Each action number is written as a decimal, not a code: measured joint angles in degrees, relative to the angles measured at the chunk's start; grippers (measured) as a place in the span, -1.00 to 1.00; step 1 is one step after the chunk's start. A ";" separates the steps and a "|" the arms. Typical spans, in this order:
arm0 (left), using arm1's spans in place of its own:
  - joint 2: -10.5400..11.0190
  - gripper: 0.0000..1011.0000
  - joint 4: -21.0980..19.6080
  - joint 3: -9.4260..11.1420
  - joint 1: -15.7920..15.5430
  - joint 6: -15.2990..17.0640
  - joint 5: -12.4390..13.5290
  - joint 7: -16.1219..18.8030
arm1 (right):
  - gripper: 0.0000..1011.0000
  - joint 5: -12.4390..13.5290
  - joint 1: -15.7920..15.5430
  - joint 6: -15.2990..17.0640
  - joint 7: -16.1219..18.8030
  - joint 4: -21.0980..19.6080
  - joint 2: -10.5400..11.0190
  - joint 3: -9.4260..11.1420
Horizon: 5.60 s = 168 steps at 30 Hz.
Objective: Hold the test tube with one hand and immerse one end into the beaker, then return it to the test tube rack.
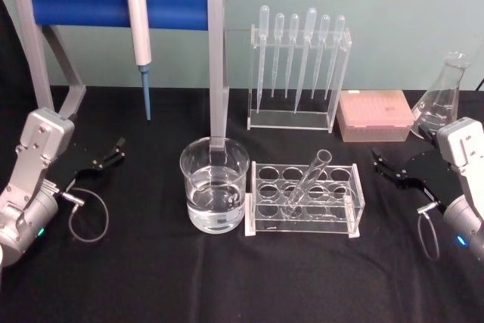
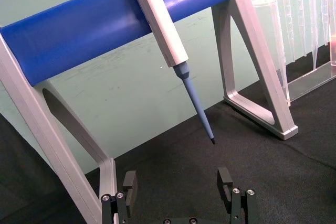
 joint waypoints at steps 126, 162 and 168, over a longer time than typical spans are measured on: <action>0.00 0.98 0.00 0.00 0.00 0.00 0.00 0.00 | 0.98 25.28 10.85 4.96 50.41 0.29 3.36 -5.12; 0.00 0.98 0.00 0.00 0.00 0.00 0.00 0.00 | -0.52 25.63 10.79 5.24 50.47 0.13 3.50 -4.91; 0.00 0.98 0.00 0.00 0.00 0.00 0.00 0.00 | -0.52 25.40 11.19 5.76 50.45 -0.21 3.69 -4.98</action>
